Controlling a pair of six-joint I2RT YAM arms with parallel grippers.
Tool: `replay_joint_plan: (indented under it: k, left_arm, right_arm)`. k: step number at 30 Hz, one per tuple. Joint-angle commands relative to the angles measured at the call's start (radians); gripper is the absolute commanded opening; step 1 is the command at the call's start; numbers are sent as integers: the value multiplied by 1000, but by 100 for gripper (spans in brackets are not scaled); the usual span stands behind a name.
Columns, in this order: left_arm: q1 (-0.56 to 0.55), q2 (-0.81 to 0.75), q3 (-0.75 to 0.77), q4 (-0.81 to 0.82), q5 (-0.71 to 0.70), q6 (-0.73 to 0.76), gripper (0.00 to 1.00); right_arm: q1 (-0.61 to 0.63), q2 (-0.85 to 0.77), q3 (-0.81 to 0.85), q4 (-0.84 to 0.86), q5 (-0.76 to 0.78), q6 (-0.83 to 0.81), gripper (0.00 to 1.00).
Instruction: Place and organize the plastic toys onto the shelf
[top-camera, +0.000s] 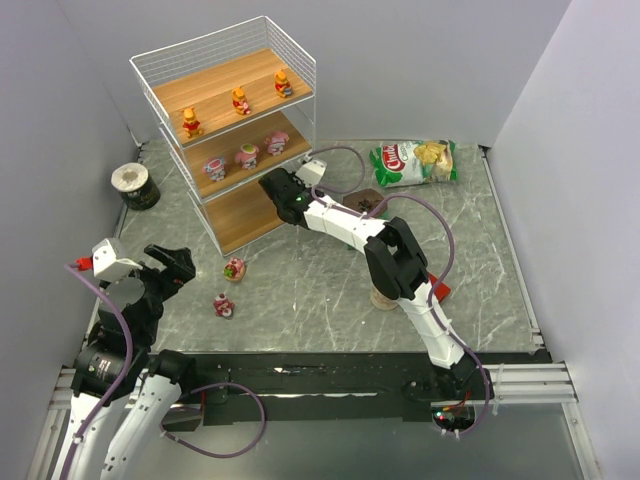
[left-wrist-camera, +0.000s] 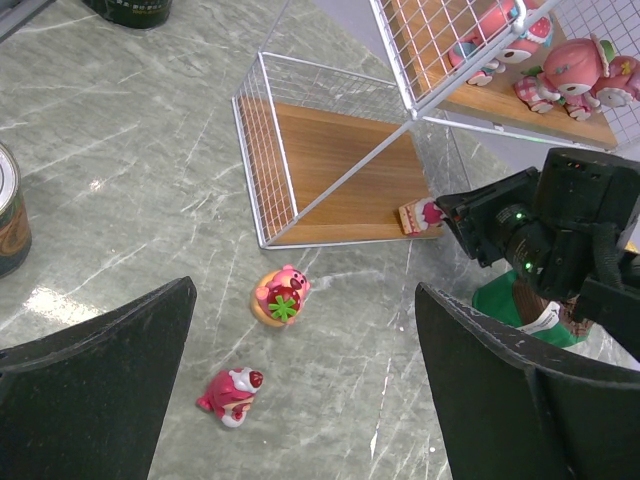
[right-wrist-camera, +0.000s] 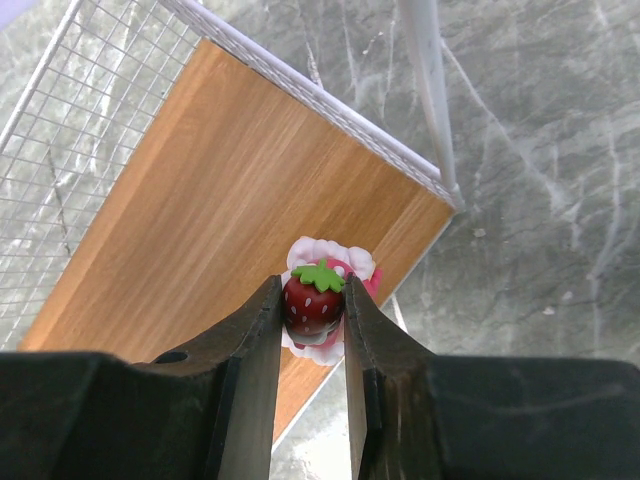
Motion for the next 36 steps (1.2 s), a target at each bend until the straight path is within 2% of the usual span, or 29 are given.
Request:
replay_joint_plan:
  k: [1,10,17,27,36]
  left_arm:
    - [-1,-3,-2,37,6,4,96]
    - [-4,-3,-1,35,3,2,96]
    - [-4,-1,-1,34,1,1,96]
    - [-4,-1,-1,32,-2,-2,96]
    - [-4,-3,-1,31,-5,-4,96]
  right_arm:
    - [-7,-14,-24,71,15,42,30]
    - [-5,-13,-27,89,2,62,41]
    - [-7,-55,-81,166,15,51,48]
    - [-5,-124,-179,296,10,17,51]
    - [-2,-200,-313,523,-13,-53,52]
